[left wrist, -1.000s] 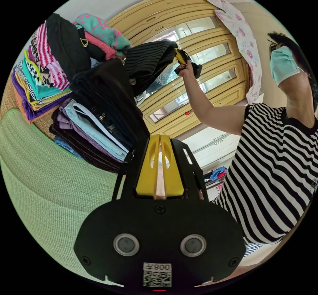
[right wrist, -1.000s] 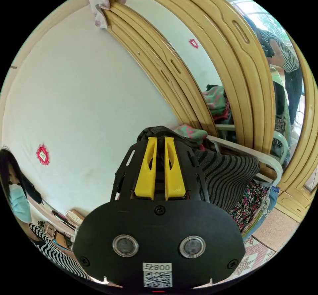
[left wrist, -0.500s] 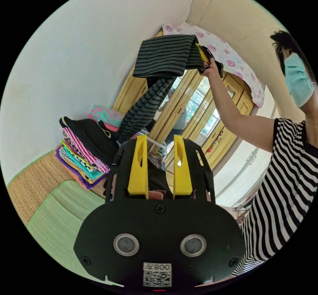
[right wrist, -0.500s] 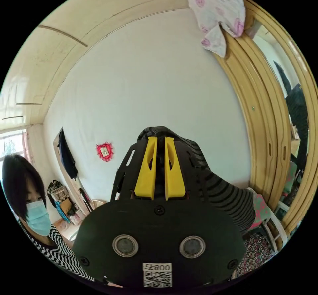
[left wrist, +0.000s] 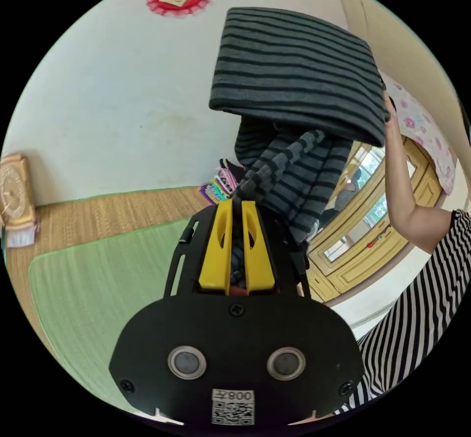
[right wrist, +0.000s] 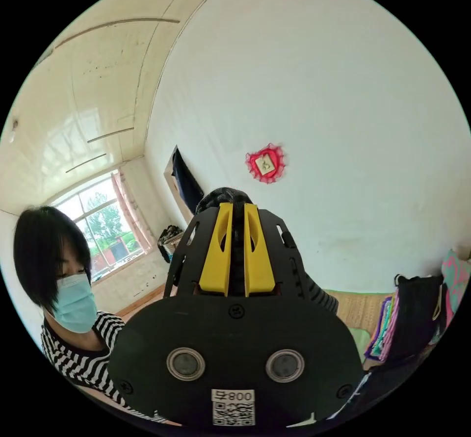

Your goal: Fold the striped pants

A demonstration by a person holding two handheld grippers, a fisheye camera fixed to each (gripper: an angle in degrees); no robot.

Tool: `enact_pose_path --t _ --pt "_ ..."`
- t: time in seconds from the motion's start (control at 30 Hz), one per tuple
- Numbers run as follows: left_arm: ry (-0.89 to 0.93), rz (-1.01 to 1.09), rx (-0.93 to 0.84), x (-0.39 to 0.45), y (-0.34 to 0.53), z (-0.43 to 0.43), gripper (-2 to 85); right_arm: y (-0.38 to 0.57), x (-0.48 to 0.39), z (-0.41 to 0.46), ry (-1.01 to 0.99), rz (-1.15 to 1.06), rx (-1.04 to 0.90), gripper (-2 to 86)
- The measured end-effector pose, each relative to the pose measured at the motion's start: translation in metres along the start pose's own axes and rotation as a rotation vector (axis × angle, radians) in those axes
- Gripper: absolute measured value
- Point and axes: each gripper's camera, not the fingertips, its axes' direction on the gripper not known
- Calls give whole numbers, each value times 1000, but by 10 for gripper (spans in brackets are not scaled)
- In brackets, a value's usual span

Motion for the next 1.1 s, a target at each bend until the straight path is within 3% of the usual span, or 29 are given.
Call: enact_pose_path --t 0.2,0.43,0.57,0.67,0.73,0.8,0.93,1.1 --pt "-300 -97 102 -42 41 -192 27 106 21 88 -121 142 0 24" --pt "-518 99 193 -14 27 -357 18 235 41 111 -144 284 77 27" --pt "-526 184 82 -20 23 -364 16 318 75 124 -6 422 15 32" --pt "-533 151 -125 -62 46 -323 18 407 123 137 276 530 -120 27" --pt "-522 25 -342 -111 85 -278 23 479 163 137 450 663 -221 13" --pt "-503 -84 -415 -137 117 -269 19 516 178 138 470 734 -261 8" --pt "-284 -231 -330 -163 153 -316 31 540 179 179 596 633 -383 11" --pt "-167 -371 -262 -196 180 -368 72 532 196 279 548 423 -555 47"
